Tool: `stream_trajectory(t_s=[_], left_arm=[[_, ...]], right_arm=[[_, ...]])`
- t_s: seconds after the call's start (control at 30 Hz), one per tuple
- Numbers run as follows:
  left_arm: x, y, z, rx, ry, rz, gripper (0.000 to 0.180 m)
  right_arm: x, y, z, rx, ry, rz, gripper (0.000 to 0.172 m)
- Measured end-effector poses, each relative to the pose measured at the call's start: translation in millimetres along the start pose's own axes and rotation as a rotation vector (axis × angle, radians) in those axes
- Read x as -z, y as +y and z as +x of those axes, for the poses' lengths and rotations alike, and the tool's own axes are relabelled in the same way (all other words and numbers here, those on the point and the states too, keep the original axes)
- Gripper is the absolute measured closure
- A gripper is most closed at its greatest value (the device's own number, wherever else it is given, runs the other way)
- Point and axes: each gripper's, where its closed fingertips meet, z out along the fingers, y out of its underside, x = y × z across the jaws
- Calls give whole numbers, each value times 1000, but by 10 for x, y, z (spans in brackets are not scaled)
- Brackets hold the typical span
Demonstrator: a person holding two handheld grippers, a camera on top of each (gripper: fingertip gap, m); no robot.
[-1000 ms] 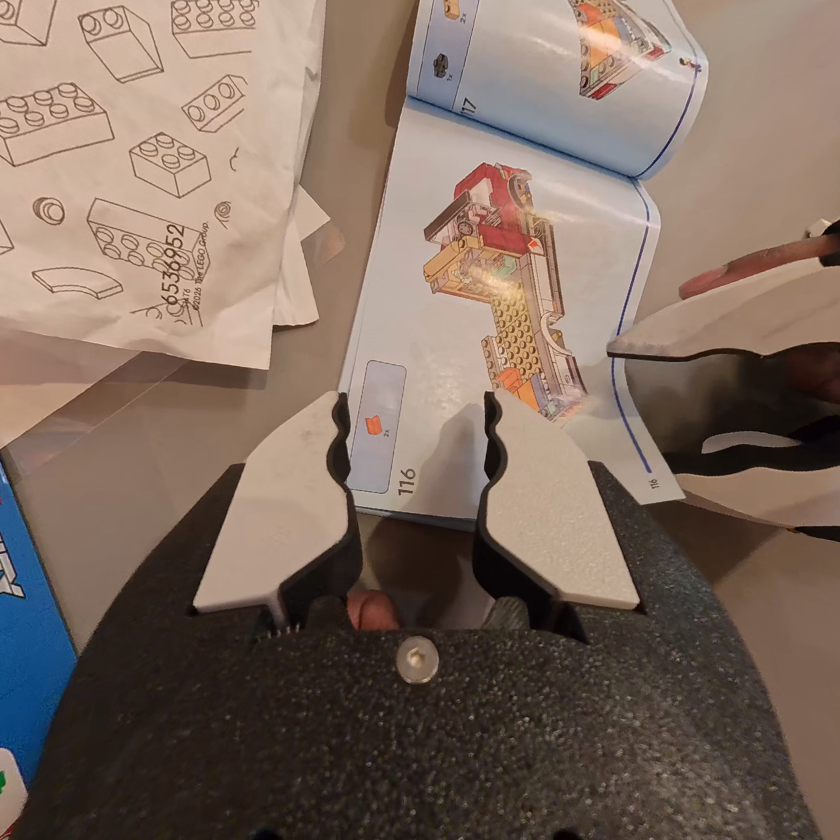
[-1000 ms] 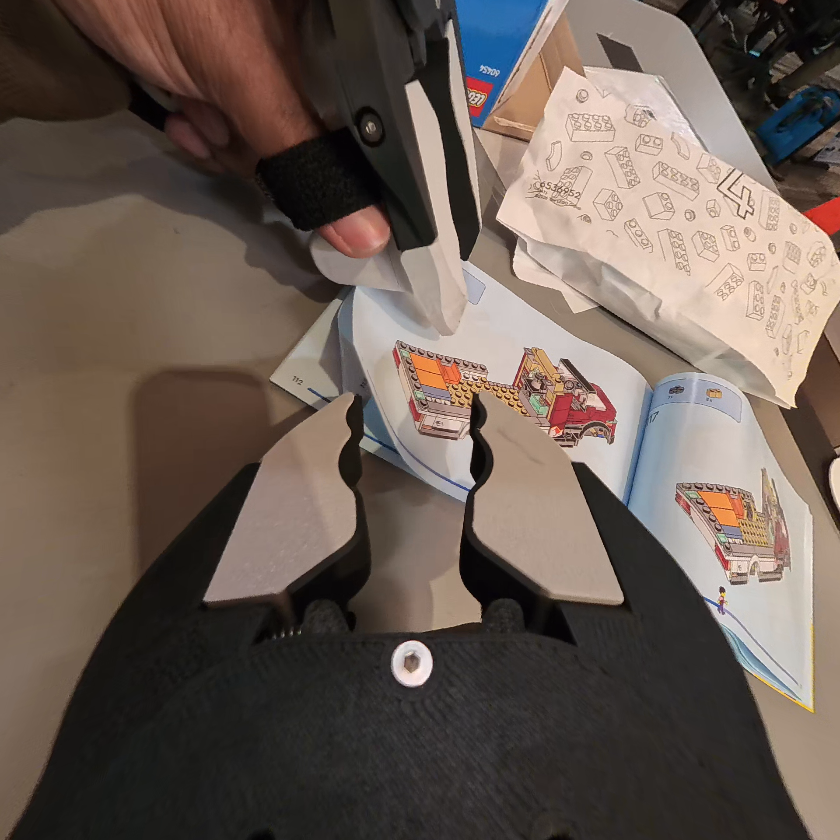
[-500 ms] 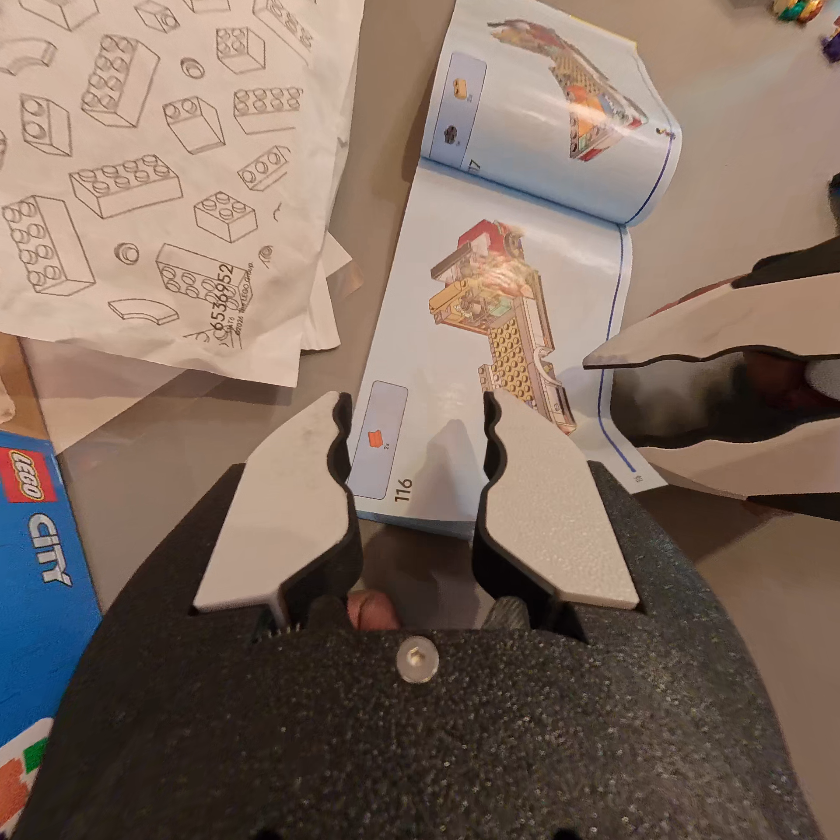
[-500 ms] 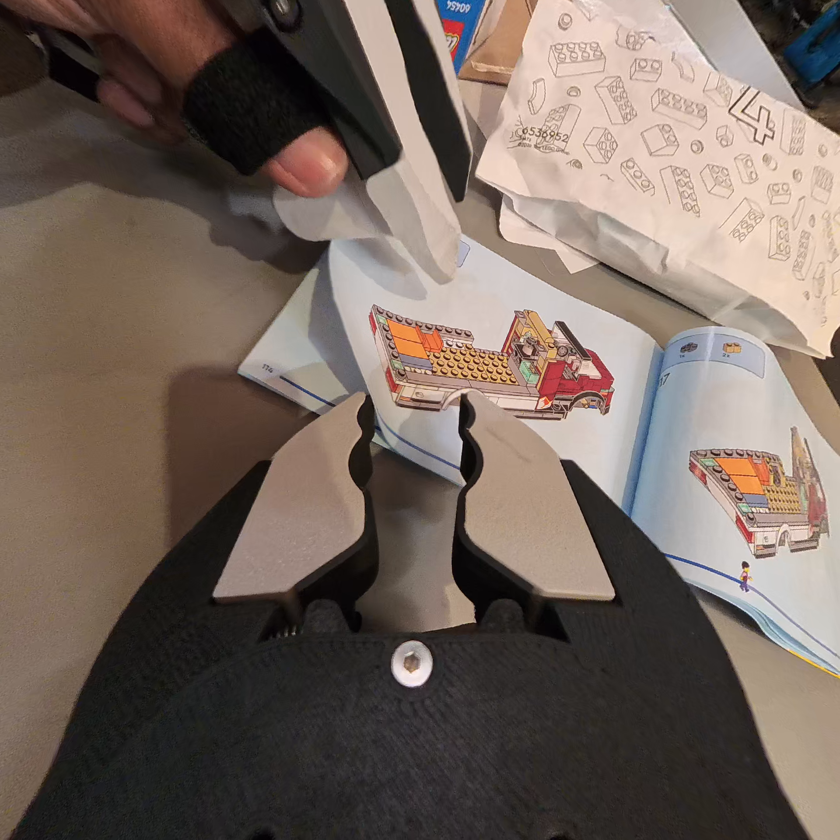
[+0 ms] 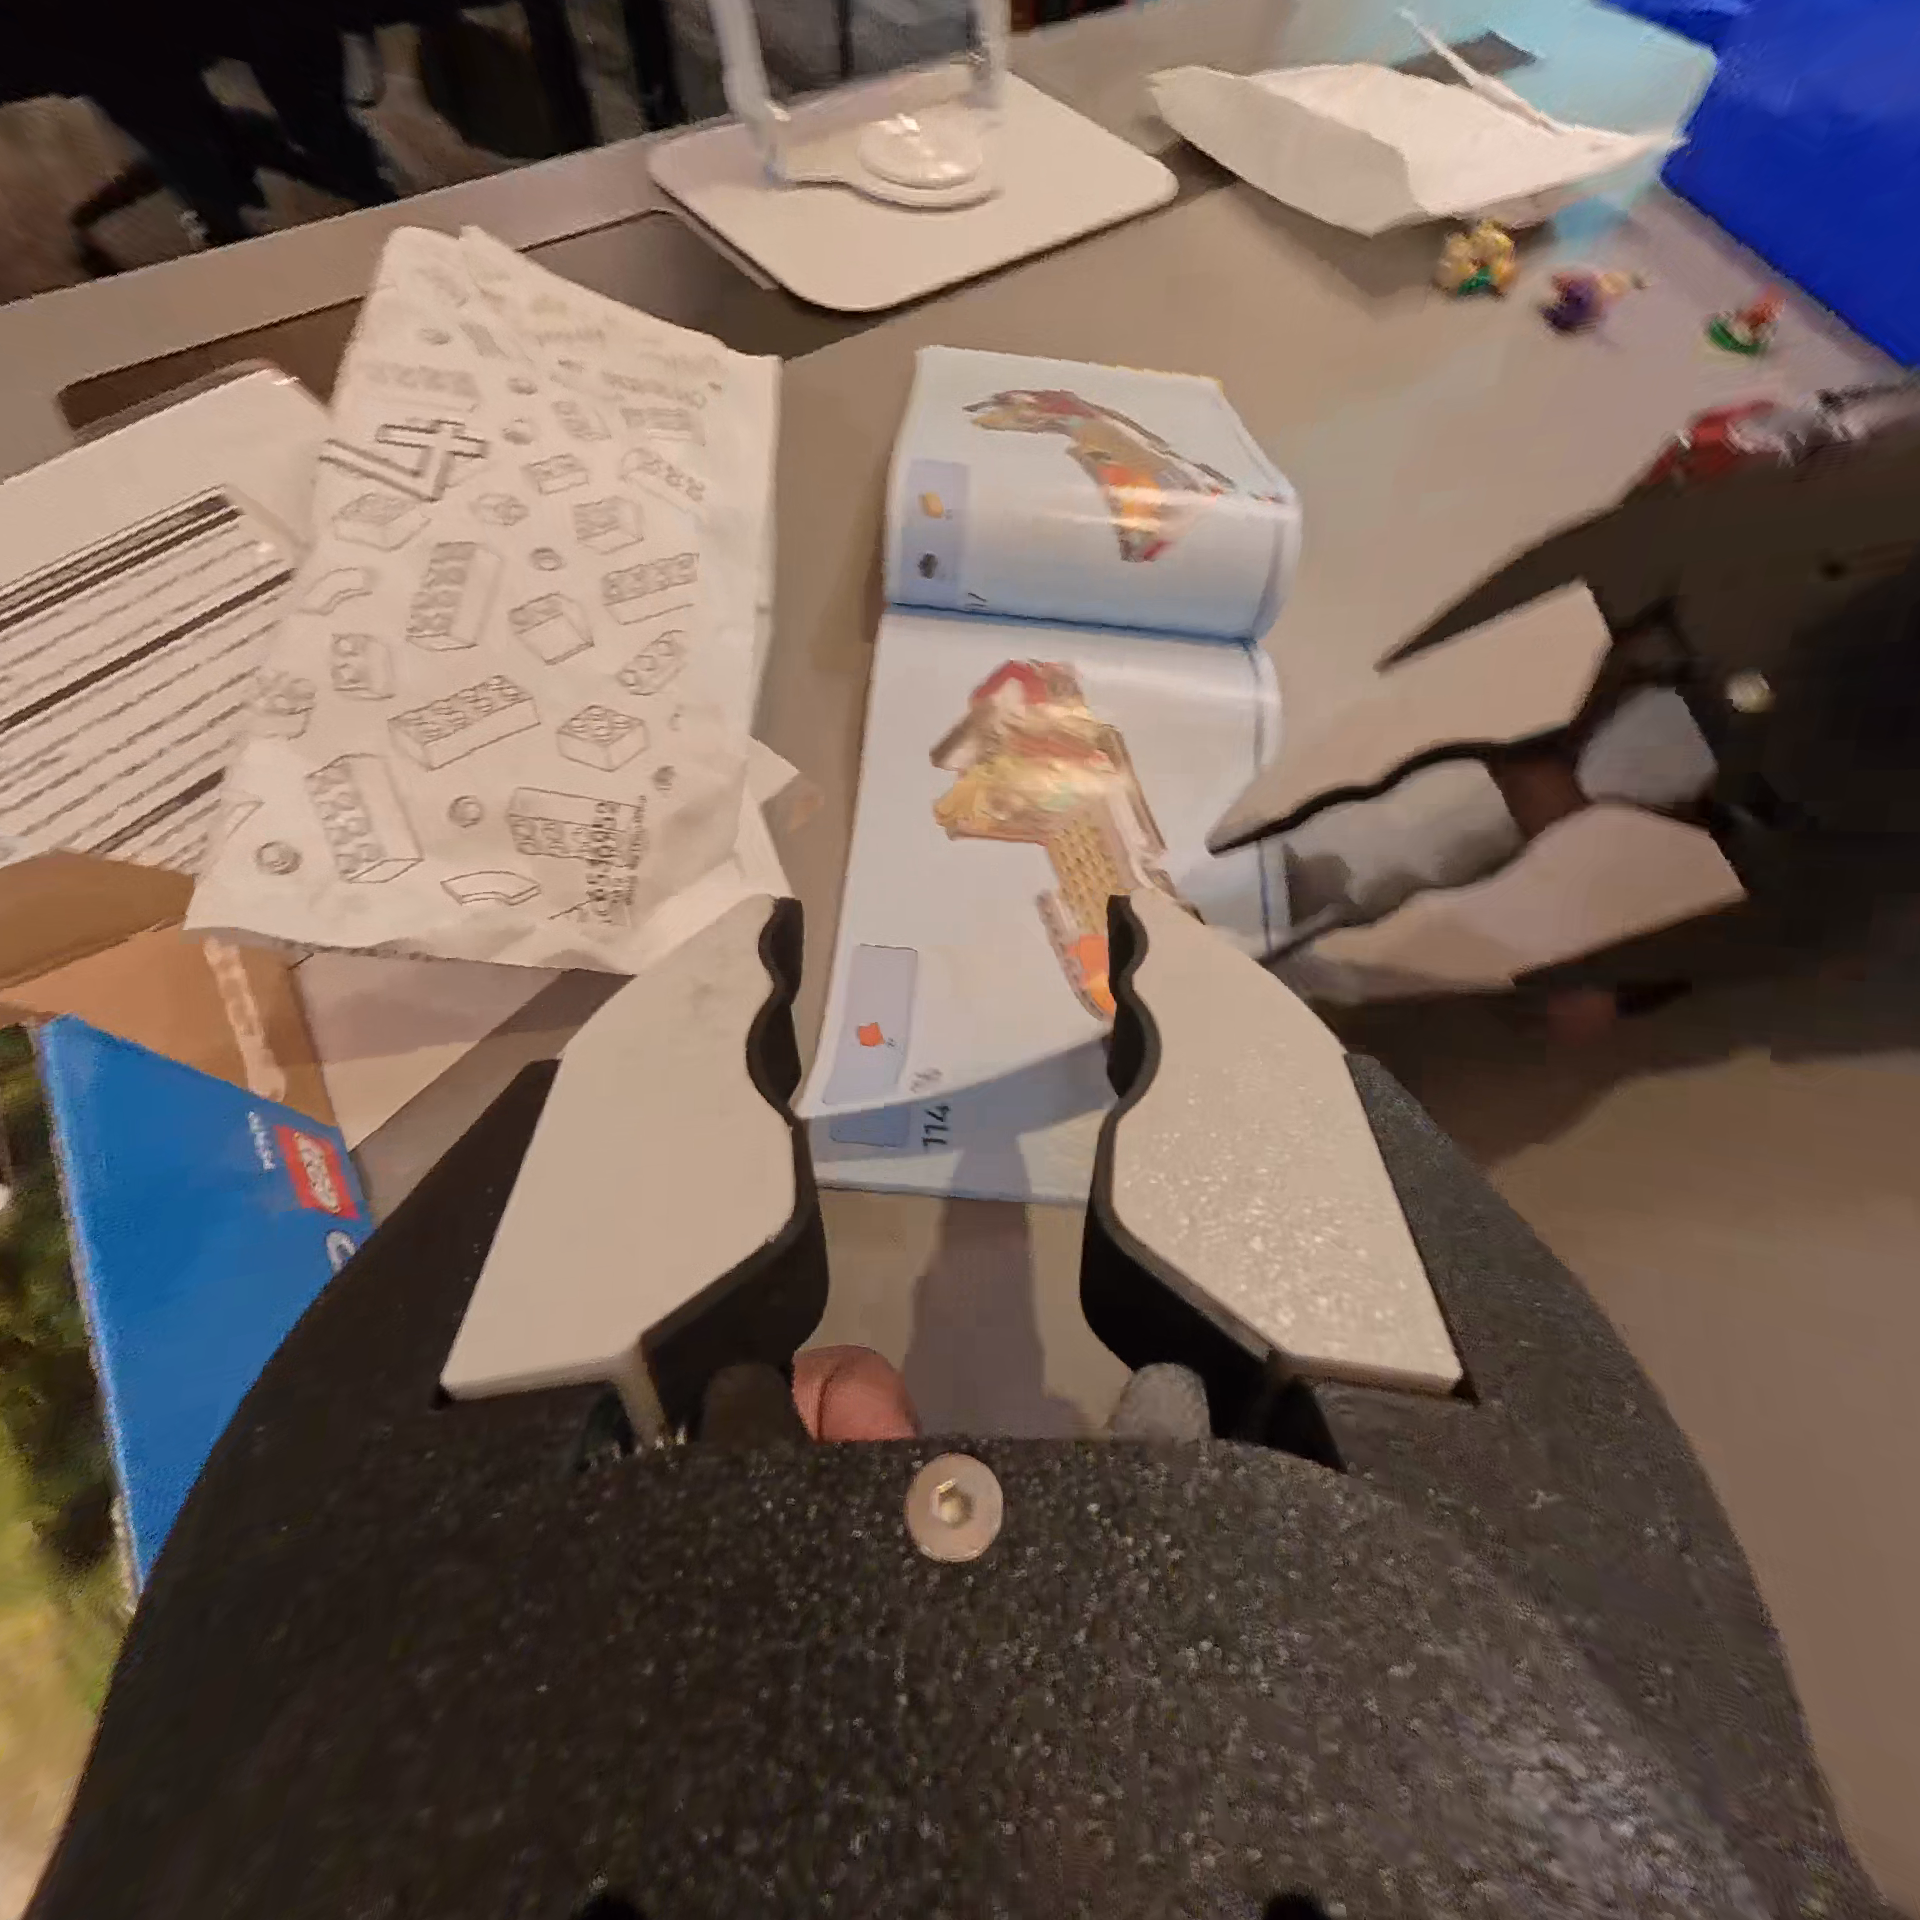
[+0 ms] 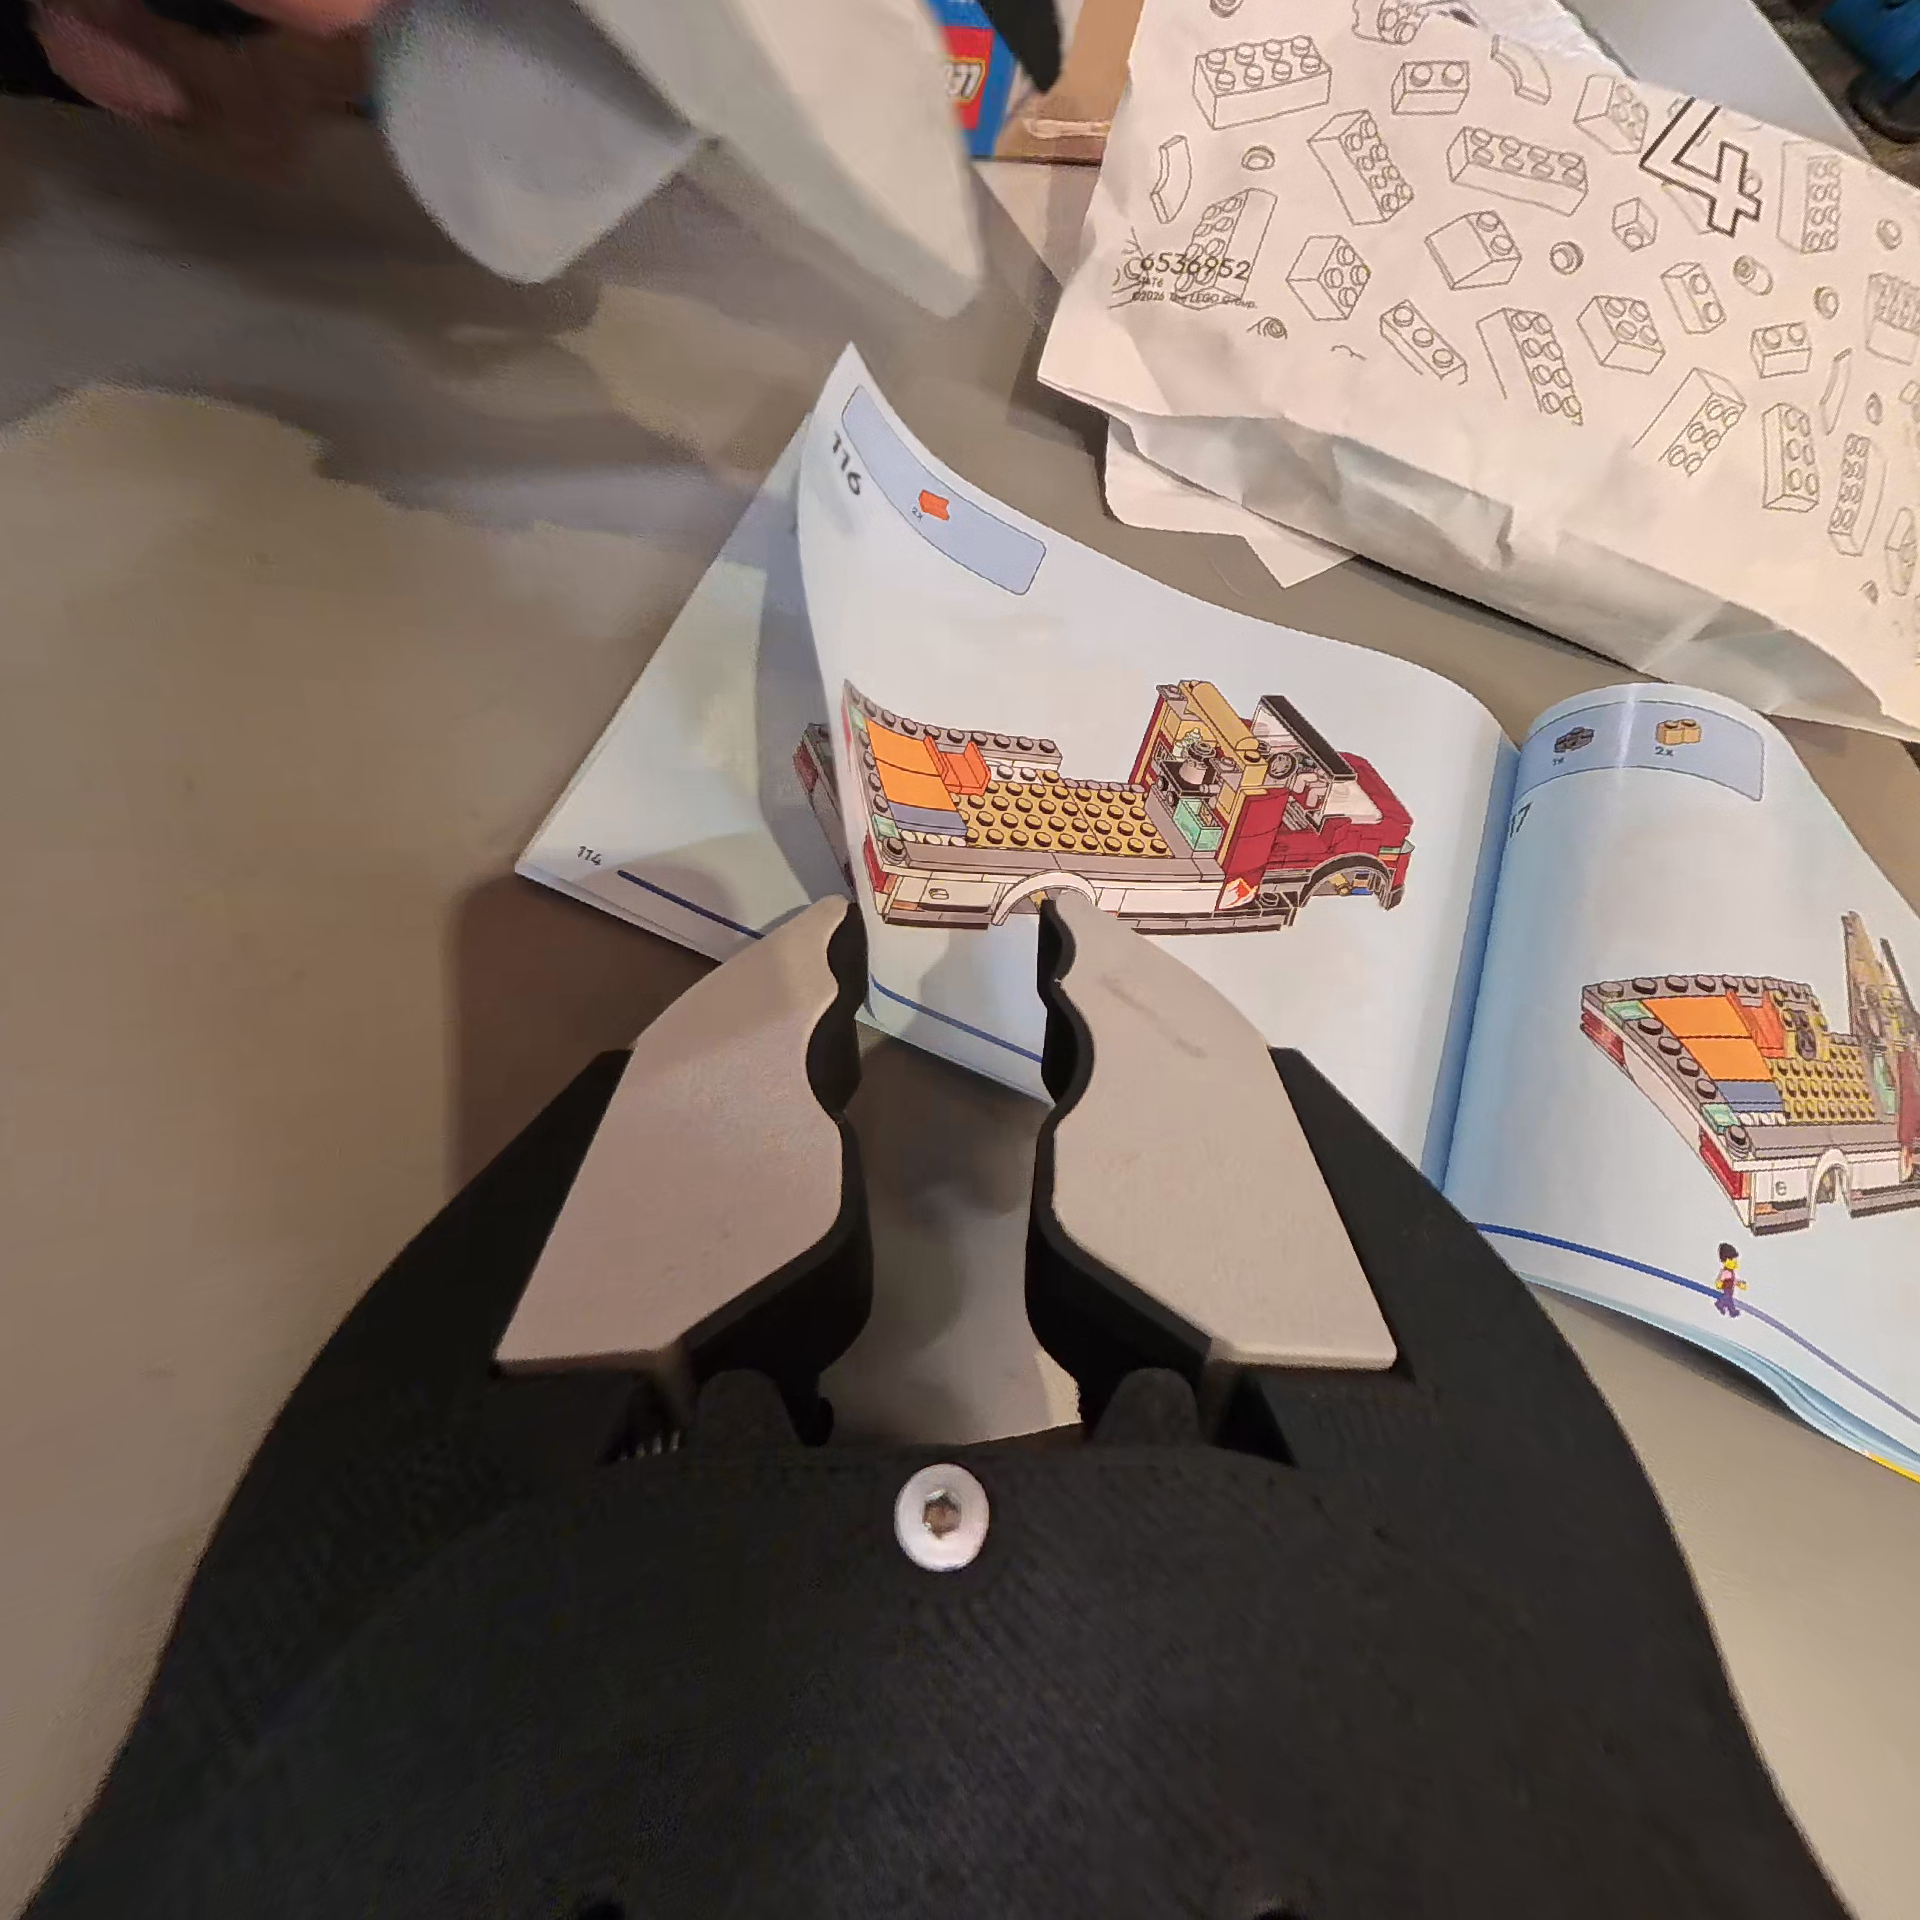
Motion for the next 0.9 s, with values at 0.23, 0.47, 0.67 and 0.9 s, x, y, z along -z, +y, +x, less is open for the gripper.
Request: stream_trajectory(t_s=[0.23,0.47,0.67,0.9], left_arm=[[-53,355,113,-183,11,-188,112],[-92,485,-77,-93,-66,-253,106],[-153,684,-122,-93,-90,-362,103],[-152,731,-133,-107,-101,-387,96]], right_arm=[[4,-1,12,-16,-3,5,141],[12,-26,-35,-14,-20,23,141],[12,-51,-219,61,-68,37,131],[0,-56,-276,104,-58,40,129]])
